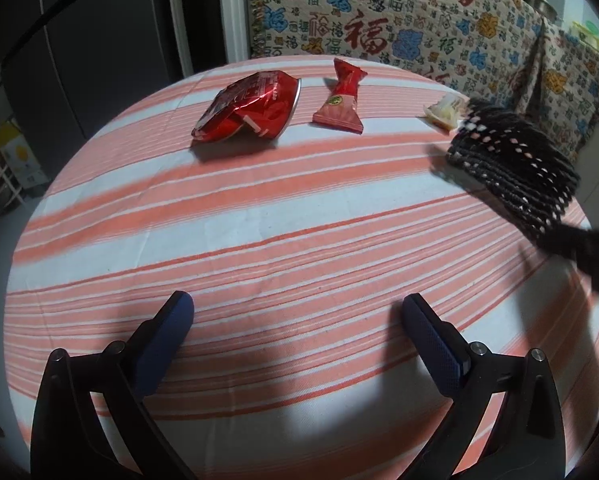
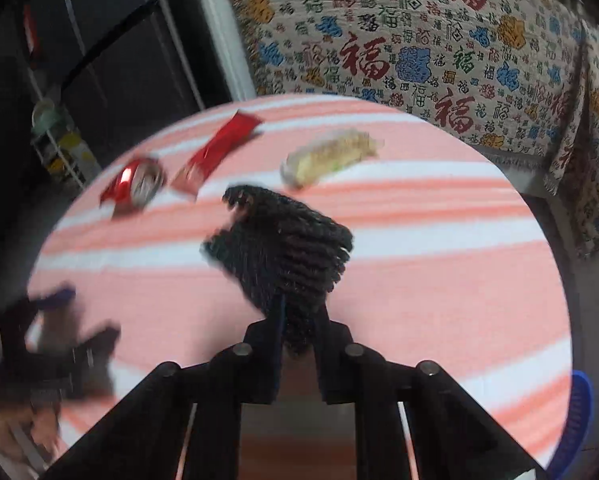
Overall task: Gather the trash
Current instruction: 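Grasp the black mesh net with the right gripper, then grasp the crushed red can with the left gripper while the right lifts the mesh net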
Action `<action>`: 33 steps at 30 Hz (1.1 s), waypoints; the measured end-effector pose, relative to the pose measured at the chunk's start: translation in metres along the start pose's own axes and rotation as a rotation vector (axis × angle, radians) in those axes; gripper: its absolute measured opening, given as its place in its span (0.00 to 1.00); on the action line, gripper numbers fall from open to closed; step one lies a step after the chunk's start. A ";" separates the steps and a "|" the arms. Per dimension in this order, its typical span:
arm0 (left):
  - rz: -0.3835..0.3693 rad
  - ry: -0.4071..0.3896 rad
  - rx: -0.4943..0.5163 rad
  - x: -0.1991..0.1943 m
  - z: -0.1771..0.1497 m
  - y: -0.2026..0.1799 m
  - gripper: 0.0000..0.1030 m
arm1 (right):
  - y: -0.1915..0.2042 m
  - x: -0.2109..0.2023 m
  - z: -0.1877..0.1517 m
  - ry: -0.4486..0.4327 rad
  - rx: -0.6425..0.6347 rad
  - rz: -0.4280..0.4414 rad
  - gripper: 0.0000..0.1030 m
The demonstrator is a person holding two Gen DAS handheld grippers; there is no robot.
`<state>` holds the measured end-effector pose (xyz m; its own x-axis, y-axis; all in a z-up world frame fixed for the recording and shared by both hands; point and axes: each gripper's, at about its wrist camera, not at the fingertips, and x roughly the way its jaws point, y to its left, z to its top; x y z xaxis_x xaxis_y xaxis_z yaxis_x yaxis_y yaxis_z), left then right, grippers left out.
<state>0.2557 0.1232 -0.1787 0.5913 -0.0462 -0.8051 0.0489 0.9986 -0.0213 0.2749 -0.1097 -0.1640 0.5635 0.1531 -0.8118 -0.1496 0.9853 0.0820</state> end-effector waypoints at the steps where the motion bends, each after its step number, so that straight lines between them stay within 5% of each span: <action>1: -0.016 -0.003 -0.001 -0.001 0.000 0.002 1.00 | 0.002 -0.003 -0.009 0.005 -0.015 0.002 0.55; 2: -0.029 -0.005 -0.002 -0.002 0.000 0.004 1.00 | 0.004 -0.006 -0.019 0.004 -0.025 0.007 0.69; 6: -0.054 -0.009 -0.014 -0.002 0.004 0.017 0.99 | 0.020 -0.012 -0.049 -0.023 -0.127 -0.060 0.70; 12: -0.050 -0.031 -0.035 0.004 0.027 0.044 0.99 | 0.022 -0.008 -0.048 -0.020 -0.140 -0.063 0.72; 22: -0.033 -0.082 0.103 0.028 0.109 0.031 0.98 | 0.025 -0.007 -0.050 -0.022 -0.144 -0.072 0.73; 24: 0.008 -0.080 0.128 0.039 0.117 0.026 0.93 | 0.025 -0.007 -0.050 -0.022 -0.147 -0.076 0.73; 26: 0.030 -0.065 0.163 0.048 0.121 0.019 0.71 | 0.025 -0.007 -0.050 -0.023 -0.147 -0.078 0.73; 29: 0.063 -0.070 0.225 0.052 0.117 0.012 0.54 | 0.025 -0.007 -0.050 -0.023 -0.147 -0.077 0.73; 33: 0.030 -0.117 0.203 0.028 0.102 0.020 0.45 | 0.025 -0.007 -0.050 -0.023 -0.147 -0.078 0.73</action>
<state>0.3556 0.1388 -0.1413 0.6839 -0.0317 -0.7289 0.1844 0.9741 0.1306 0.2265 -0.0900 -0.1853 0.5965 0.0799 -0.7986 -0.2207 0.9730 -0.0675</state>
